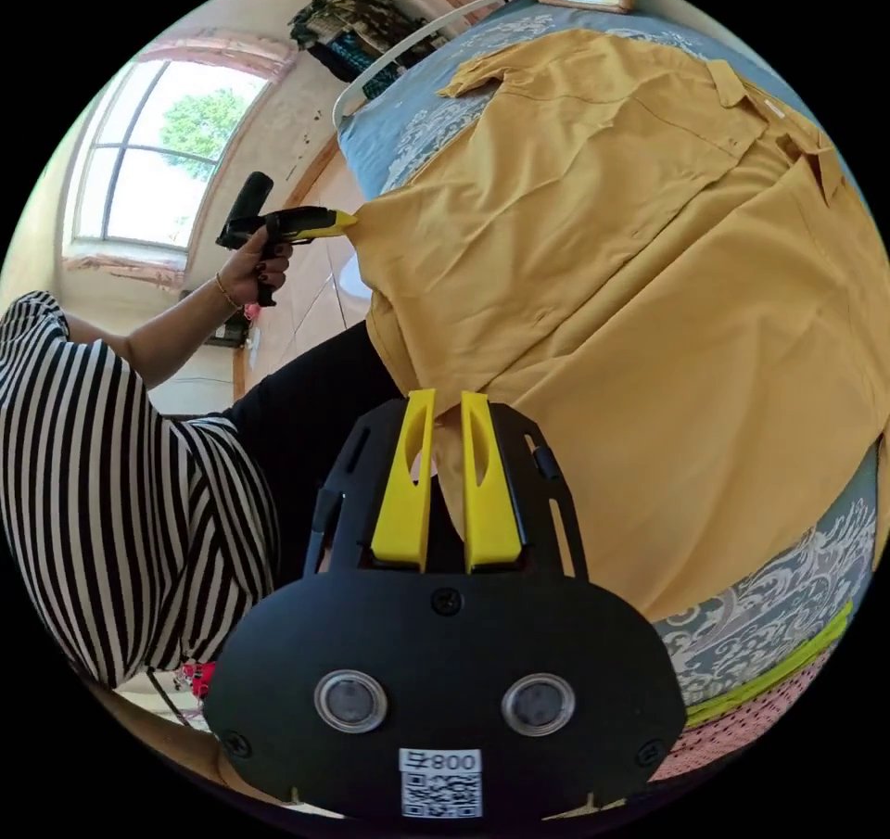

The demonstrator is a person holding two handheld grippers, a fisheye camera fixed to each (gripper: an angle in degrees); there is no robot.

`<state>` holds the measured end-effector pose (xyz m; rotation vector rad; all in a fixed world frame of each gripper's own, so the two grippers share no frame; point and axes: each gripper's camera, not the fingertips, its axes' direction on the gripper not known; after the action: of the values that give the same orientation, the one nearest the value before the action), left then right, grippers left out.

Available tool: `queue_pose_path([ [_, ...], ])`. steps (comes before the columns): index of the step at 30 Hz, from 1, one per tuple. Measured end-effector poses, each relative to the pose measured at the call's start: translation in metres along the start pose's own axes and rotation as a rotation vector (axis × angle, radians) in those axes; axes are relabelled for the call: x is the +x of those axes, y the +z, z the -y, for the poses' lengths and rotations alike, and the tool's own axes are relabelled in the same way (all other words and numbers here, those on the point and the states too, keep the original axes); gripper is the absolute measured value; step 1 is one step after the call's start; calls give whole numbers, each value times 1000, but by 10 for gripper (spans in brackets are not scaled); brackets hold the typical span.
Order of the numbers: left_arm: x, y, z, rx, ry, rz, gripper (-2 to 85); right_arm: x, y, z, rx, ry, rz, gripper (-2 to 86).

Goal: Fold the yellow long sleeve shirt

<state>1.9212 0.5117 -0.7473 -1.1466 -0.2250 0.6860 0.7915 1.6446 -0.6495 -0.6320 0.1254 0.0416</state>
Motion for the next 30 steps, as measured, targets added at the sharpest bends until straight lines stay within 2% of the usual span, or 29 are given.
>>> queue_pose_path([
  [2,-2,5,0,-9,-14,-20,38,3,4,-1,-9,75,-35,73],
  [7,-6,17,5,-12,-38,-67,31,24,-5,-3,41,241,153,70],
  [10,-4,25,8,-22,-32,-66,28,30,-17,-4,56,292,185,67],
  [17,-1,46,12,-23,-32,-63,22,43,-43,9,112,314,347,12],
  [22,11,50,12,-5,24,-11,19,54,-87,19,163,297,615,0],
  [28,10,72,10,15,7,60,23,61,-77,30,21,425,510,3],
  [30,28,81,11,62,61,157,24,55,-84,34,19,439,435,1],
])
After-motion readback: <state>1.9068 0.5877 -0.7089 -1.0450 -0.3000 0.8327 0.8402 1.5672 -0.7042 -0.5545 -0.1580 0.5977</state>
